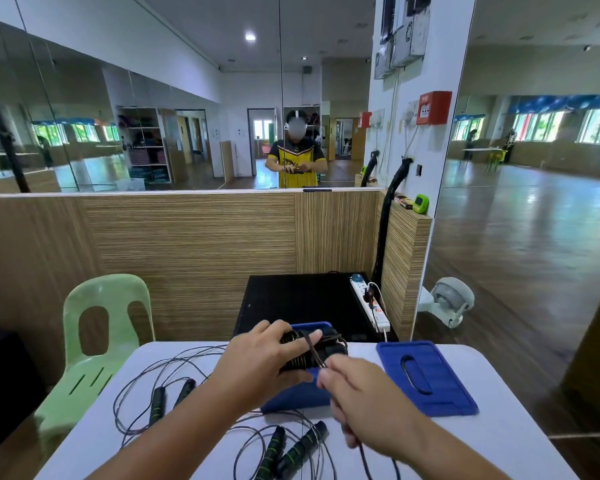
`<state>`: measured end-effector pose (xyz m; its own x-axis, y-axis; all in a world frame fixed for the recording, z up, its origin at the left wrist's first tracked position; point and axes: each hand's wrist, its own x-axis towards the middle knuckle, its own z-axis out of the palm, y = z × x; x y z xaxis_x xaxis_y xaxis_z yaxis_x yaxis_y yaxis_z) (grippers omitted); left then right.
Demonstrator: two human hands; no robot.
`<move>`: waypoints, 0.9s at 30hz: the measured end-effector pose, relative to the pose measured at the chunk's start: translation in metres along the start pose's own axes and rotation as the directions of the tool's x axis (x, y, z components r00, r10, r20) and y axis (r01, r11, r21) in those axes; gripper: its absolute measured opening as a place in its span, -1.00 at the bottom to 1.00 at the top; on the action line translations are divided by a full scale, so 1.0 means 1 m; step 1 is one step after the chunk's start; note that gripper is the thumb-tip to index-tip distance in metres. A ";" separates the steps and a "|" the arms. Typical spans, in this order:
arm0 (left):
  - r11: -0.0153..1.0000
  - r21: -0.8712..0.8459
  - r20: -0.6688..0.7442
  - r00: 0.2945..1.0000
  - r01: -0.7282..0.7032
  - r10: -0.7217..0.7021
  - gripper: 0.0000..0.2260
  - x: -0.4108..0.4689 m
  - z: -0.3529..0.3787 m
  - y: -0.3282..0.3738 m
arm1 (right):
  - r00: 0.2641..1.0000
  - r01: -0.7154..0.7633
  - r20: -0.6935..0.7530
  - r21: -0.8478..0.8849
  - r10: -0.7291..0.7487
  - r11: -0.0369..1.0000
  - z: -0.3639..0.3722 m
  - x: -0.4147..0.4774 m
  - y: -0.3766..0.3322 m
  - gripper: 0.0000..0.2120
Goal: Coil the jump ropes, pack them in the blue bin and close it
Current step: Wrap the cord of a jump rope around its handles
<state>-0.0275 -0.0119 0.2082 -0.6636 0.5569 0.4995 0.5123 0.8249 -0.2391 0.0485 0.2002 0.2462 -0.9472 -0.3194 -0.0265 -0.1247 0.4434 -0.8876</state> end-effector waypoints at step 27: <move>0.911 -0.412 -0.063 0.998 -0.011 -0.016 -0.43 0.012 -0.043 0.044 | 0.996 0.090 0.012 -0.188 -0.089 0.978 -0.005 0.025 0.079 -0.65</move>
<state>0.0106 0.0275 0.2399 -0.6361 0.5364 0.5547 0.6990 0.7050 0.1198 0.0137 0.2313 0.1775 -0.9288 -0.3675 0.0470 -0.2622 0.5623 -0.7843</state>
